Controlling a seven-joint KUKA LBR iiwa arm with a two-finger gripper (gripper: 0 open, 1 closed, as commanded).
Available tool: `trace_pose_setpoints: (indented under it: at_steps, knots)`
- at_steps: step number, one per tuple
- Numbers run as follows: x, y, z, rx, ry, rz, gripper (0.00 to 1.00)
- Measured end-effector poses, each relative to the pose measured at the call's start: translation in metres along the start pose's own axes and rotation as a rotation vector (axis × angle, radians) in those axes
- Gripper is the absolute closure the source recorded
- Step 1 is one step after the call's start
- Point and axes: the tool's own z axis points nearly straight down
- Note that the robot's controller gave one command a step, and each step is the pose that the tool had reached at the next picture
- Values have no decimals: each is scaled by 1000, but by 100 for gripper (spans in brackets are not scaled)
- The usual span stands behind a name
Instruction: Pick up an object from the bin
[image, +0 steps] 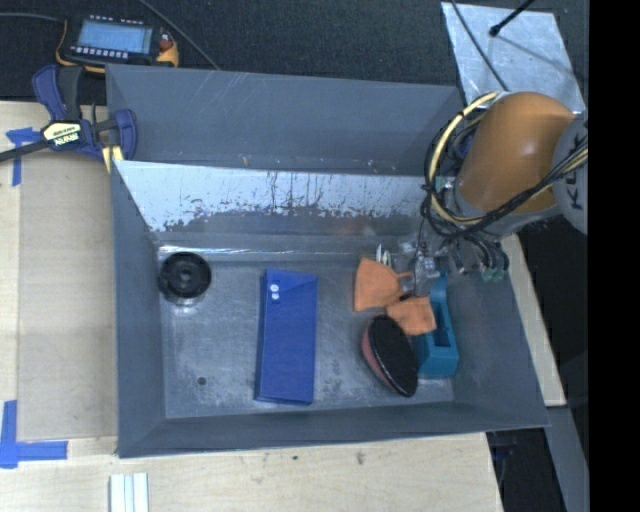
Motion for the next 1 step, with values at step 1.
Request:
trace_pose_setpoints:
  at_steps: [1]
  knots:
    - [30,3,-17,-6,28,5,100]
